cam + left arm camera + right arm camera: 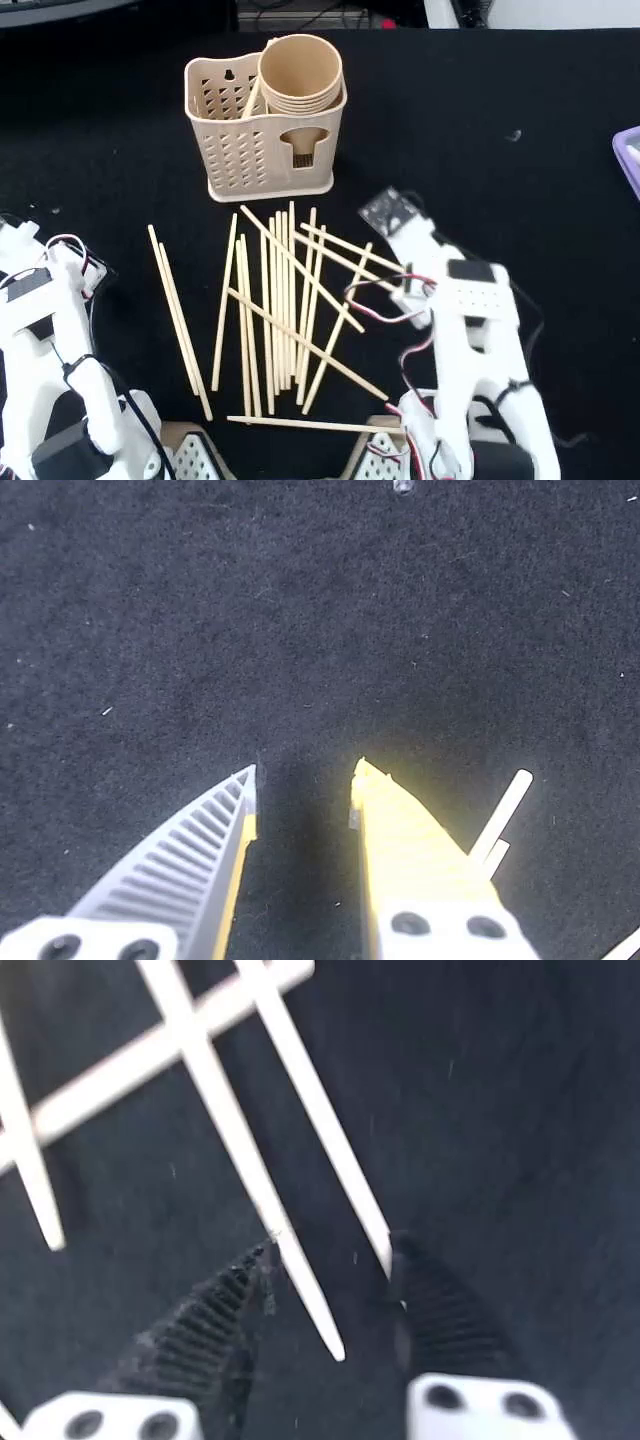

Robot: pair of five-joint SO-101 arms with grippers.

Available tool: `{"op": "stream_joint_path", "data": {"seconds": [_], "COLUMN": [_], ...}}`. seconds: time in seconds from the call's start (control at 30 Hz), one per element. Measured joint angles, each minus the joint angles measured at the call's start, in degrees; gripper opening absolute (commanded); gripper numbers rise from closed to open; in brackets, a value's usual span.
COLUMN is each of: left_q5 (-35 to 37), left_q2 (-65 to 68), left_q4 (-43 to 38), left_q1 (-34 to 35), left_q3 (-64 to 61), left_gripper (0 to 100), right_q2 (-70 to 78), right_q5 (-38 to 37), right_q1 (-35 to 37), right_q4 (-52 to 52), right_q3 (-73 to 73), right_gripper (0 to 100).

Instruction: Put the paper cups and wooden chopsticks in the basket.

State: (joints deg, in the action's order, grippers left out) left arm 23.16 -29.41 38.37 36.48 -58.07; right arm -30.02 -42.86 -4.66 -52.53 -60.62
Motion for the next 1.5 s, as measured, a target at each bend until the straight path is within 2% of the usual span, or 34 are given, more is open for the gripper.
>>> {"op": "stream_joint_path", "data": {"seconds": [0.23, 0.5, 0.6, 0.73, 0.83, 0.97, 1.2, 1.4, 1.5], "left_q5": [0.0, 0.0, 0.0, 0.0, 0.0, 0.0, 0.0, 0.0, 0.0], "left_q2": [0.0, 0.0, 0.0, 0.0, 0.0, 0.0, 0.0, 0.0, 0.0], "left_q4": [0.0, 0.0, 0.0, 0.0, 0.0, 0.0, 0.0, 0.0, 0.0], "left_q1": [0.0, 0.0, 0.0, 0.0, 0.0, 0.0, 0.0, 0.0, 0.0], "left_q3": [0.0, 0.0, 0.0, 0.0, 0.0, 0.0, 0.0, 0.0, 0.0], "left_gripper": [16, 16, 16, 16, 16, 16, 16, 16, 16], "right_q2": [15.2, 32.5, 33.8, 33.8, 33.8, 29.2, 12.7, 1.0, -1.9], "right_q5": [5.7, 5.7, 4.2, 1.9, 1.7, 1.6, 1.3, 1.5, 4.7], "right_q1": [11.3, 9.8, 9.7, 8.8, 7.4, 6.4, 6.2, 13.3, 16.4], "right_q4": [0.0, 1.1, -0.2, 0.3, 0.4, -2.1, -6.7, -6.9, -6.9], "right_q3": [10.2, 20.7, 22.4, 22.7, 23.9, 22.8, 14.1, 3.7, 1.6], "right_gripper": [23.4, 27.6, 21.0, 2.3, 1.5, 1.1, 1.1, 1.5, 3.1]}}
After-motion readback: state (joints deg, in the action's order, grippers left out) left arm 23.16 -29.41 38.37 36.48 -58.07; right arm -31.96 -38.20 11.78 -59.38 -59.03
